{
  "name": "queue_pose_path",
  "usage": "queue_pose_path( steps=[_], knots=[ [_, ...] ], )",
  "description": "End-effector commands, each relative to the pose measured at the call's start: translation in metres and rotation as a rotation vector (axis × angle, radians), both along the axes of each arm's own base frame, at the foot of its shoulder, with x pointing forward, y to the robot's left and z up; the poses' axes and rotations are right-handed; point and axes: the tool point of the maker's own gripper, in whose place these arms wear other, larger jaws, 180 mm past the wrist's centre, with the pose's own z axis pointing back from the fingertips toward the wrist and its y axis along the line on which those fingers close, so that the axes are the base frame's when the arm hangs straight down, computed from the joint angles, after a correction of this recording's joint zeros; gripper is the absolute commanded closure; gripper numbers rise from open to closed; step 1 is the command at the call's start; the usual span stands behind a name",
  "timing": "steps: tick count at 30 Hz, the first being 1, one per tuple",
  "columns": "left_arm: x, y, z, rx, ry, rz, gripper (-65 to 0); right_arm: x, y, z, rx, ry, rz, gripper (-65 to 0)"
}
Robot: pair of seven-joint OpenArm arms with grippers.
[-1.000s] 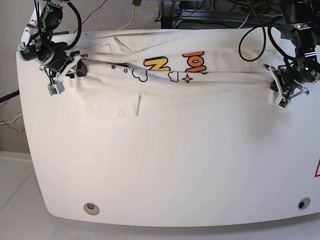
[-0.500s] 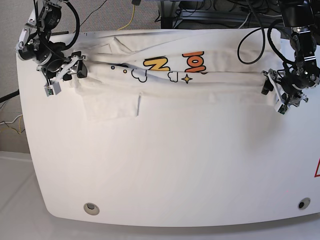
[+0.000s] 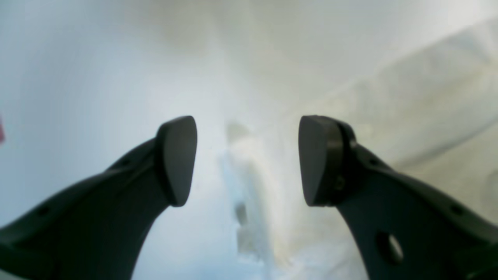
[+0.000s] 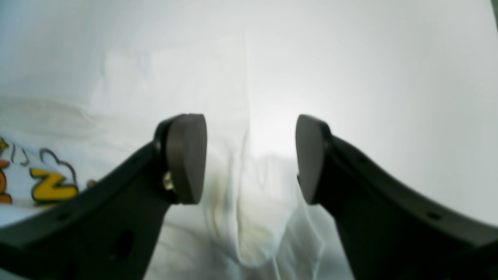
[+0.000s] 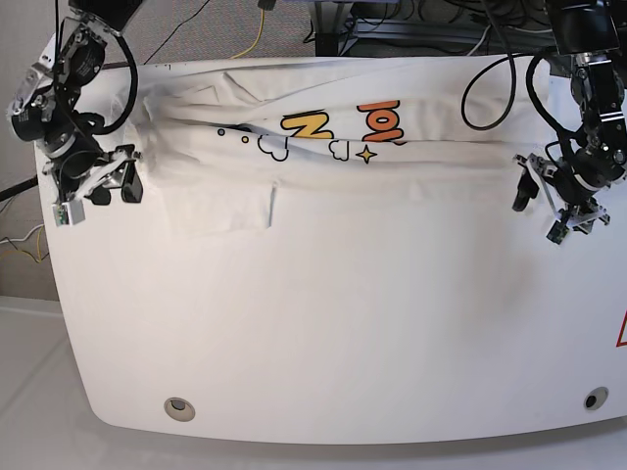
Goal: Fold the T-shirt properly
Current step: 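Open both grippers and release the folded fabric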
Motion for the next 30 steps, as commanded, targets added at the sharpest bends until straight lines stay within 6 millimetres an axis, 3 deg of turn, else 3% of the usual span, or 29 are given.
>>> queue_pose_path(
  steps=[1,4,10,14,20,30],
  knots=[
    [0.008,0.004,0.027,0.019,-0.072,-0.004,-39.1,0.014,0.0,0.014,0.003,-0.056,0.011,-35.6],
    [0.009,-0.002,0.052,0.032,-0.14,-0.015,-39.8,0.03,0.0,0.018,0.036,-0.082,0.008,-36.5],
    [0.008,-0.011,0.066,0.008,-0.189,-0.009,-40.3,0.044,0.013,0.009,0.075,-0.064,0.05,-37.5],
    [0.006,-0.03,0.061,-0.008,-0.181,-0.036,-40.2,0.058,0.039,0.007,0.091,-0.06,0.132,-37.4],
    [0.007,-0.038,0.06,-0.024,-0.188,-0.049,-40.2,0.072,0.064,0.004,0.116,-0.061,0.203,-37.8],
    [0.007,-0.04,0.057,-0.021,-0.18,-0.059,-42.1,0.104,0.074,-0.007,0.144,-0.052,0.21,-38.3]
  ],
)
